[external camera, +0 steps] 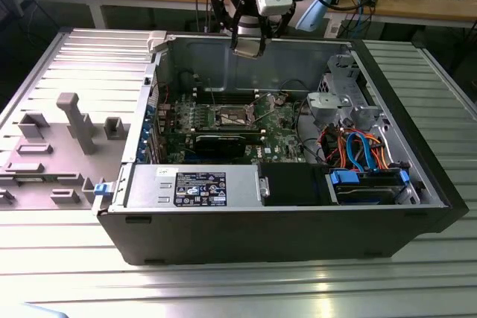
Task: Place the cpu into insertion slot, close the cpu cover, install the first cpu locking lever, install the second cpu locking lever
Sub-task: 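Place the cpu into insertion slot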
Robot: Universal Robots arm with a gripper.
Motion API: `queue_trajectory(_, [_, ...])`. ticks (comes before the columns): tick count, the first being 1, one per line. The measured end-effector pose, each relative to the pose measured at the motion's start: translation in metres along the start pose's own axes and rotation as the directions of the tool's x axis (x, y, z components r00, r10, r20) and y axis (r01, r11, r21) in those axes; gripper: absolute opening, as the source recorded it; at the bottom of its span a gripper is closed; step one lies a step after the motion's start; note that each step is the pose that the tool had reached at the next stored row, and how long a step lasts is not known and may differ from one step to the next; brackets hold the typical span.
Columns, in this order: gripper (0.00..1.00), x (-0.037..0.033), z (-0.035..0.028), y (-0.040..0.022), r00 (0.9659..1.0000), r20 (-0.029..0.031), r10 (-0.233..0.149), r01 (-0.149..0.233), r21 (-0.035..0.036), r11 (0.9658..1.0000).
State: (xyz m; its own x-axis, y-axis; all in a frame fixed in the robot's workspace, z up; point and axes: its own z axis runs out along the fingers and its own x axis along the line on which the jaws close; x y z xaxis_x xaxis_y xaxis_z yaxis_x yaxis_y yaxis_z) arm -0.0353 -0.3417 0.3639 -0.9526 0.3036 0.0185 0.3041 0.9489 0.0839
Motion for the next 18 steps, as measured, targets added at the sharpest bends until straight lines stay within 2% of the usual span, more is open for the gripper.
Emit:
queue_trajectory(2, [0.55, 0.0, 0.0005, -0.0001, 0.9996, 0.0024, 0.029, -0.029, -0.0003, 0.9996])
queue_trajectory(5, [0.55, 0.0, 0.0007, -0.0001, 0.9986, 0.0043, 0.052, -0.052, -0.0008, 0.9987])
queue_trajectory(14, [0.55, 0.0, 0.0008, -0.0001, 0.9982, 0.005, 0.059, -0.059, -0.0011, 0.9983])
queue_trajectory(18, [0.55, 0.0, 0.0013, -0.0001, 0.9954, 0.0081, 0.095, -0.095, -0.0015, 0.9955])
